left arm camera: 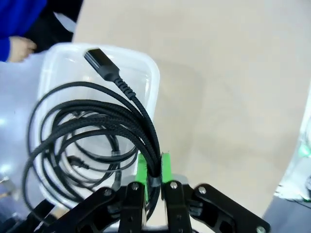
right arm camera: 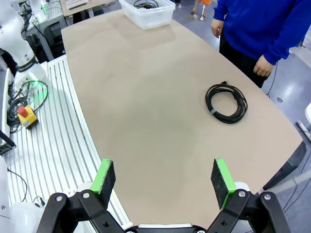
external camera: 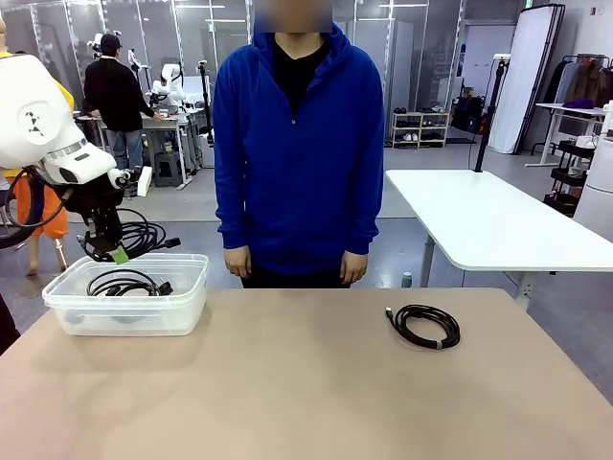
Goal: Organize and store the cables.
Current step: Place the USB Extension Cable into the Organizing box.
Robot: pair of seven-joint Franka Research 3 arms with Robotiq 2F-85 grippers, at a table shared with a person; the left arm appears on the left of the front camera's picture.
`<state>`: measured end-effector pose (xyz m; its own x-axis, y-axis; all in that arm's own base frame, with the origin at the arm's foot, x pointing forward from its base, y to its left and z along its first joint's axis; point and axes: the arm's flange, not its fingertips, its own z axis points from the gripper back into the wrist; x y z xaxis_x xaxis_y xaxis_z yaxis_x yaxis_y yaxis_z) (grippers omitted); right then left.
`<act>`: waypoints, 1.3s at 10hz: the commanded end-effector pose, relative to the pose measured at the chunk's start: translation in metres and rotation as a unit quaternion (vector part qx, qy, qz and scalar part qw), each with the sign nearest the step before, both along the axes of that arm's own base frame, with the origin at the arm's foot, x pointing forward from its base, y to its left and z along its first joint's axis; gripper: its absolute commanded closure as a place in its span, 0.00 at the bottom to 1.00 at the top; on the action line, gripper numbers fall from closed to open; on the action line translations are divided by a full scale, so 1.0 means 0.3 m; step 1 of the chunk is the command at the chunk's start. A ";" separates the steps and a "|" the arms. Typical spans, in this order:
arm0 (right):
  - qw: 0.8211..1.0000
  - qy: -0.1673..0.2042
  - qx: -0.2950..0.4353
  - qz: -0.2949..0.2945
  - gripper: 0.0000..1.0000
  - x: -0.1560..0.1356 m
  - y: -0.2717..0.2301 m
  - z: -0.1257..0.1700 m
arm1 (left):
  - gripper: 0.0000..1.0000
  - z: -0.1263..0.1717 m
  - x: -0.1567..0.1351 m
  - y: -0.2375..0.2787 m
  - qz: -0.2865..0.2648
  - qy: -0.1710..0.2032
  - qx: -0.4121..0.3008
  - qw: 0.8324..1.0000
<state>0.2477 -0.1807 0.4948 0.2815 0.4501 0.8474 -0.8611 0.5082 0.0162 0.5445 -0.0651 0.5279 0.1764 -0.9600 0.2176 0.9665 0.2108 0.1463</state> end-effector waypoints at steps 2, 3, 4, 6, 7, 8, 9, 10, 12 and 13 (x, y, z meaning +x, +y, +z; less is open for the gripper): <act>1.000 -0.010 0.003 0.004 0.00 0.002 -0.002 0.004 | 0.87 0.013 0.106 0.063 0.018 -0.005 -0.012 1.000; 1.000 -0.010 0.003 0.004 0.00 0.002 -0.002 0.004 | 0.87 -0.009 0.158 0.093 0.013 -0.003 -0.013 1.000; 1.000 -0.010 0.003 0.004 0.00 0.002 -0.002 0.004 | 0.87 -0.034 0.195 0.118 -0.008 -0.015 0.009 1.000; 1.000 -0.010 0.003 0.004 0.00 0.002 -0.002 0.004 | 0.87 -0.091 0.267 0.149 0.004 0.006 -0.001 1.000; 1.000 -0.010 0.003 0.004 0.00 0.002 -0.002 0.004 | 0.87 -0.110 0.293 0.161 0.008 0.019 -0.011 1.000; 1.000 -0.010 0.003 0.004 0.00 0.002 -0.002 0.004 | 0.87 -0.140 0.333 0.167 0.008 0.030 -0.017 0.999; 1.000 -0.010 0.003 0.004 0.00 0.002 -0.002 0.004 | 0.87 -0.163 0.360 0.174 0.014 0.045 -0.011 0.999; 1.000 -0.010 0.003 0.004 0.00 0.002 -0.002 0.004 | 0.87 -0.187 0.387 0.182 0.026 0.062 -0.012 0.998; 1.000 -0.010 0.003 0.004 0.00 0.002 -0.002 0.004 | 0.87 -0.251 0.452 0.194 0.042 0.093 -0.023 0.994; 1.000 -0.010 0.003 0.004 0.00 0.002 -0.002 0.004 | 0.87 -0.266 0.466 0.205 0.051 0.106 -0.025 0.993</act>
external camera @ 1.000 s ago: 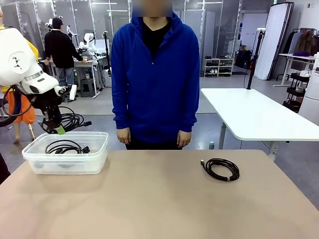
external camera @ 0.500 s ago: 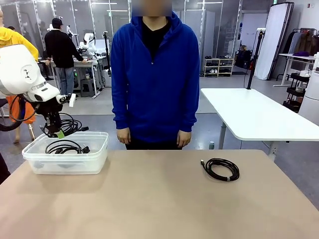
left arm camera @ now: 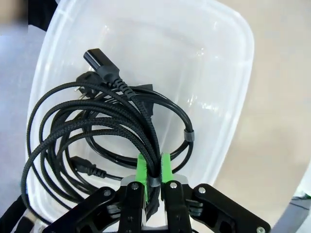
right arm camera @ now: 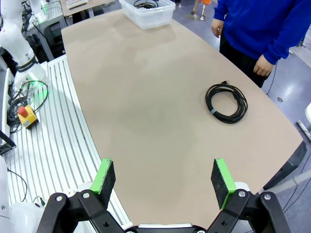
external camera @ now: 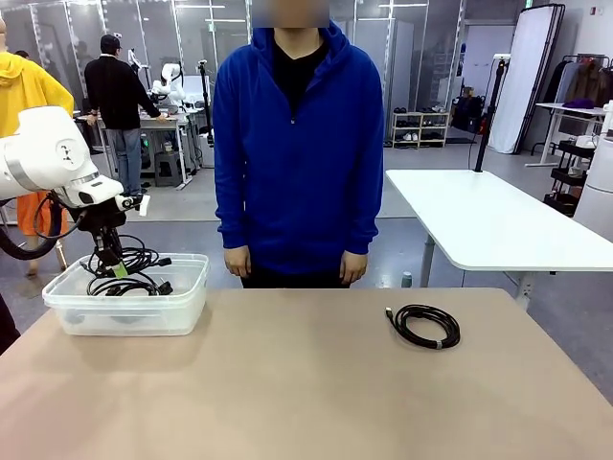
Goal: Organize and store the cables.
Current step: Place the USB Extension Cable into the Organizing box.
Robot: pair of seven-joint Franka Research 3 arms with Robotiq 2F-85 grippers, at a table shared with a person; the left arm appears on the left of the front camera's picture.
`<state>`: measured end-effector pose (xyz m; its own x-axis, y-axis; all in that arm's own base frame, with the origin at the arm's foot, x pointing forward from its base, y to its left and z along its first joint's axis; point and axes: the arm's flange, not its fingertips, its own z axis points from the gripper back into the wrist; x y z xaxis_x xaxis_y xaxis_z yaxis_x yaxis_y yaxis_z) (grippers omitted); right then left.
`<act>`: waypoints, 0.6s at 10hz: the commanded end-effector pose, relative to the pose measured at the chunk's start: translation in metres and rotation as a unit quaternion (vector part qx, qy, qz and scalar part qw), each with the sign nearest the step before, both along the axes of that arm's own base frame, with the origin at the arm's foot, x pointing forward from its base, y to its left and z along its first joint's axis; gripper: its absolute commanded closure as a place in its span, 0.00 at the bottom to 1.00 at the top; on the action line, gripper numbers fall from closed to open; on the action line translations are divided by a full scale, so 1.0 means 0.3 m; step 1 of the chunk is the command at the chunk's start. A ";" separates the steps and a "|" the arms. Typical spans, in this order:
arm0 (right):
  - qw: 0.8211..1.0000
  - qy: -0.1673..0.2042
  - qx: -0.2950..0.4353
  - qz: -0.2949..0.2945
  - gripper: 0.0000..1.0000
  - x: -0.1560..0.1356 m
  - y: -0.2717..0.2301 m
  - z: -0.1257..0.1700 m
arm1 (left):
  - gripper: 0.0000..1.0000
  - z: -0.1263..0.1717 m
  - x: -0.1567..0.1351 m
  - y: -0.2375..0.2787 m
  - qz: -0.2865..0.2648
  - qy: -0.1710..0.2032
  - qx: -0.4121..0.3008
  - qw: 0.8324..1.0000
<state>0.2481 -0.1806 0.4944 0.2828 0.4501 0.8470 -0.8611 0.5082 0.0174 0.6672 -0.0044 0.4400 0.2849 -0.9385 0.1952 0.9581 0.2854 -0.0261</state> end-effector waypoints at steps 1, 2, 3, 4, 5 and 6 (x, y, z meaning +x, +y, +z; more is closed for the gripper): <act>1.000 -0.011 0.003 0.004 0.00 0.001 -0.002 0.005 | 0.87 0.020 0.058 0.012 0.012 0.028 -0.016 0.999; 1.000 -0.011 0.003 0.004 0.00 0.001 -0.002 0.005 | 0.87 0.013 0.063 0.015 0.015 0.035 -0.013 0.999; 1.000 -0.011 0.003 0.004 0.00 0.001 -0.002 0.005 | 0.73 0.003 0.073 0.011 0.014 0.034 -0.014 0.999; 1.000 -0.011 0.003 0.004 0.00 0.001 -0.002 0.005 | 0.59 0.008 0.072 0.010 0.013 0.032 -0.012 0.999; 1.000 -0.011 0.003 0.004 0.00 0.001 -0.002 0.005 | 0.44 0.015 0.066 0.008 0.013 0.030 -0.010 0.999; 1.000 -0.011 0.003 0.004 0.00 0.001 -0.002 0.005 | 0.31 0.019 0.065 0.007 0.013 0.029 -0.011 0.999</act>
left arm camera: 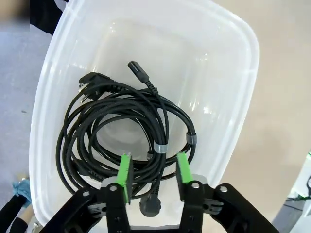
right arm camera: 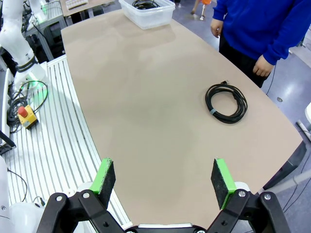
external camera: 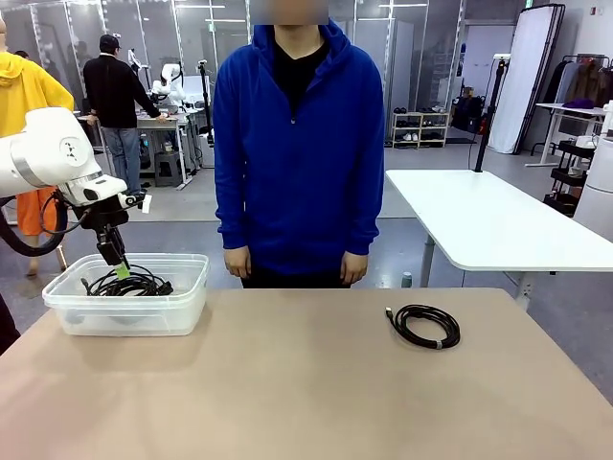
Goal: Organize and store the cables.
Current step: Place the USB Extension Cable into the Organizing box.
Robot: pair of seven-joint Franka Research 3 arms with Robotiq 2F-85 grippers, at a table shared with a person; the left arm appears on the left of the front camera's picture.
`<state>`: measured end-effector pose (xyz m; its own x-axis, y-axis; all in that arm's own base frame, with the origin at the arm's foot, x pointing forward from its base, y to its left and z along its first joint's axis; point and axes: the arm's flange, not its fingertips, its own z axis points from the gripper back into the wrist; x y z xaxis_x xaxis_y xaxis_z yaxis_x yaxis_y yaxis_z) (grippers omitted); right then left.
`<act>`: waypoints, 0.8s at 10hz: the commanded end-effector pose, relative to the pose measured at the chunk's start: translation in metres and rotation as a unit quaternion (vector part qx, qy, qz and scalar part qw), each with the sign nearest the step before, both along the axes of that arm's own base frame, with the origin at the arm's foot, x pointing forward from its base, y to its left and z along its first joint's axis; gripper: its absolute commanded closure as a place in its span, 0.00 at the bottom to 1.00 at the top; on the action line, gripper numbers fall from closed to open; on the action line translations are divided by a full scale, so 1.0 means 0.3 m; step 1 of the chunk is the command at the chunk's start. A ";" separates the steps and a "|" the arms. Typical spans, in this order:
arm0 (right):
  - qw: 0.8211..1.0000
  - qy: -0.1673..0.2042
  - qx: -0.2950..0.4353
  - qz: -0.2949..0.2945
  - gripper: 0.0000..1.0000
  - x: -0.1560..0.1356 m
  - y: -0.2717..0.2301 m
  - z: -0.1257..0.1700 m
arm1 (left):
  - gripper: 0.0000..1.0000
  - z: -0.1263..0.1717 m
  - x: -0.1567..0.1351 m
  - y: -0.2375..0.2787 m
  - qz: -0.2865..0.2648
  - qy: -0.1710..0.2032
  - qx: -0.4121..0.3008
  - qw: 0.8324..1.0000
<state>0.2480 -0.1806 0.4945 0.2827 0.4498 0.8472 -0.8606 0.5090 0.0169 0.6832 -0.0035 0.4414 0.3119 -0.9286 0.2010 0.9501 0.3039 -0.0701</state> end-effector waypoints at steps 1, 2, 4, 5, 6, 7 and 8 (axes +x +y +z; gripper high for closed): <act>1.000 -0.010 0.003 0.005 0.00 0.001 -0.002 0.004 | 0.17 0.016 0.009 -0.003 -0.003 0.003 -0.003 1.000; 1.000 -0.010 0.003 0.005 0.00 0.001 -0.002 0.004 | 0.03 0.018 0.007 -0.006 -0.002 0.003 -0.001 1.000; 1.000 -0.010 0.003 0.005 0.00 0.001 -0.002 0.004 | 0.00 0.021 0.005 -0.004 0.000 0.003 0.000 1.000; 1.000 -0.010 0.003 0.005 0.00 0.001 -0.002 0.004 | 0.00 0.021 0.004 -0.002 0.002 0.003 0.000 1.000; 1.000 -0.010 0.003 0.005 0.00 0.001 -0.002 0.004 | 0.00 0.020 0.004 -0.001 0.004 0.002 -0.002 1.000; 1.000 -0.010 0.003 0.005 0.00 0.001 -0.002 0.004 | 0.00 0.020 0.002 -0.001 0.007 0.000 -0.005 1.000; 1.000 -0.010 0.003 0.005 0.00 0.001 -0.002 0.004 | 0.00 0.020 0.005 0.001 0.012 0.004 -0.019 1.000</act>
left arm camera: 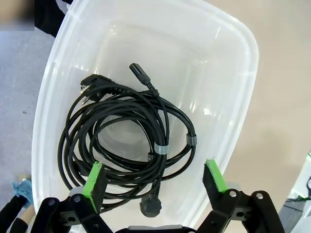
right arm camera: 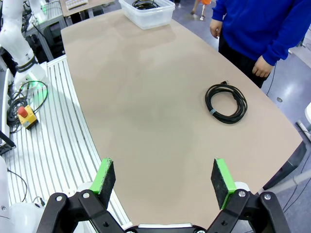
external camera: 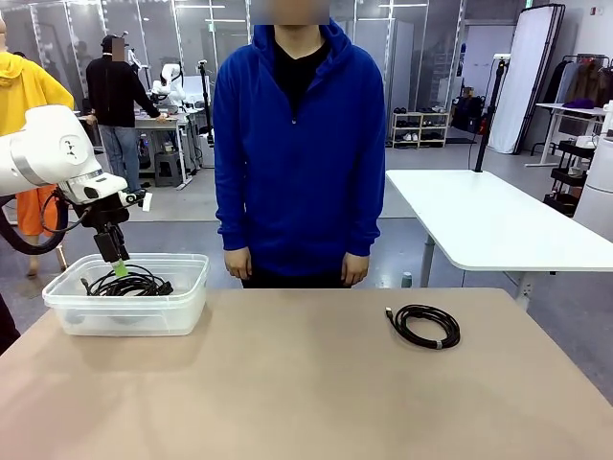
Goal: Organize and store the cables.
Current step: Place the USB Extension Cable into the Organizing box.
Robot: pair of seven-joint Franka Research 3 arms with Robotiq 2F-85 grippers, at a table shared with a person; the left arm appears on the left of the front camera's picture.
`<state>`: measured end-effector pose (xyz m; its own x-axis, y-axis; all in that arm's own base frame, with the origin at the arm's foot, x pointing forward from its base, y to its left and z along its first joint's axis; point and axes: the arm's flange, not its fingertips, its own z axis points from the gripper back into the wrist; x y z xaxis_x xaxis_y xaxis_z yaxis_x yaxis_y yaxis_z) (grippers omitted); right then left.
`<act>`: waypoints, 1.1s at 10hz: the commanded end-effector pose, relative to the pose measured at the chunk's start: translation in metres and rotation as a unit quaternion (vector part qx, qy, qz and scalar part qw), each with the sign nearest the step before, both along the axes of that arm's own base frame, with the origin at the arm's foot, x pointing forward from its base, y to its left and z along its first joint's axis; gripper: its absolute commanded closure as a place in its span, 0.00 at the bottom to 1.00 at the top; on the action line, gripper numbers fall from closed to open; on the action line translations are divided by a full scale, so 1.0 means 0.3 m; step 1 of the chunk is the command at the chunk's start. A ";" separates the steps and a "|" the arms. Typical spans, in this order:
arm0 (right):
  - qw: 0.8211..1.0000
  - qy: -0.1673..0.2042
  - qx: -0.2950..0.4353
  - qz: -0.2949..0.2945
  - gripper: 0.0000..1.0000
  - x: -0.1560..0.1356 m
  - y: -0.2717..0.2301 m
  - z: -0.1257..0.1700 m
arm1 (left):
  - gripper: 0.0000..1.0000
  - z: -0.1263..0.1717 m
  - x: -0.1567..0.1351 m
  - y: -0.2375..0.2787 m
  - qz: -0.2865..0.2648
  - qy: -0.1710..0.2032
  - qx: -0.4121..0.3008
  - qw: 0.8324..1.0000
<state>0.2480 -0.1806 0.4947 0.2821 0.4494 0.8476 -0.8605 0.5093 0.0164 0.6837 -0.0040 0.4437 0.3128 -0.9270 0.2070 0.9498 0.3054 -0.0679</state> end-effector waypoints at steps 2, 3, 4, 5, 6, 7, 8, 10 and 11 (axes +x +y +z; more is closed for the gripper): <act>1.000 -0.010 0.003 0.005 0.00 0.001 -0.002 0.004 | 0.00 0.000 0.000 -0.002 -0.002 0.000 0.002 1.000; 1.000 -0.010 0.003 0.005 0.00 0.001 -0.002 0.004 | 0.00 0.000 0.000 -0.002 -0.002 0.000 0.002 1.000; 1.000 -0.010 0.003 0.005 0.00 0.001 -0.002 0.004 | 0.00 0.000 0.000 -0.002 -0.002 0.000 0.002 1.000; 1.000 -0.010 0.003 0.005 0.00 0.001 -0.002 0.004 | 0.00 0.000 0.000 -0.002 -0.002 0.000 0.002 1.000; 1.000 -0.010 0.003 0.005 0.00 0.001 -0.002 0.004 | 0.00 0.000 0.000 -0.002 -0.002 0.000 0.002 1.000; 1.000 -0.010 0.003 0.005 0.00 0.001 -0.002 0.004 | 0.00 0.000 0.000 -0.002 -0.002 0.000 0.002 1.000; 1.000 -0.010 0.003 0.005 0.00 0.001 -0.002 0.004 | 0.00 0.000 0.000 -0.002 -0.002 0.000 0.002 1.000; 1.000 -0.010 0.003 0.005 0.00 0.001 -0.002 0.004 | 0.00 0.000 0.000 -0.002 -0.002 0.000 0.002 1.000; 1.000 -0.010 0.003 0.005 0.00 0.001 -0.002 0.004 | 0.00 0.000 0.000 -0.002 -0.002 0.000 0.002 1.000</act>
<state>0.2481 -0.1805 0.4948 0.2814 0.4485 0.8483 -0.8604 0.5094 0.0160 0.6837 -0.0060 0.4437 0.3087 -0.9285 0.2063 0.9512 0.3013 -0.0674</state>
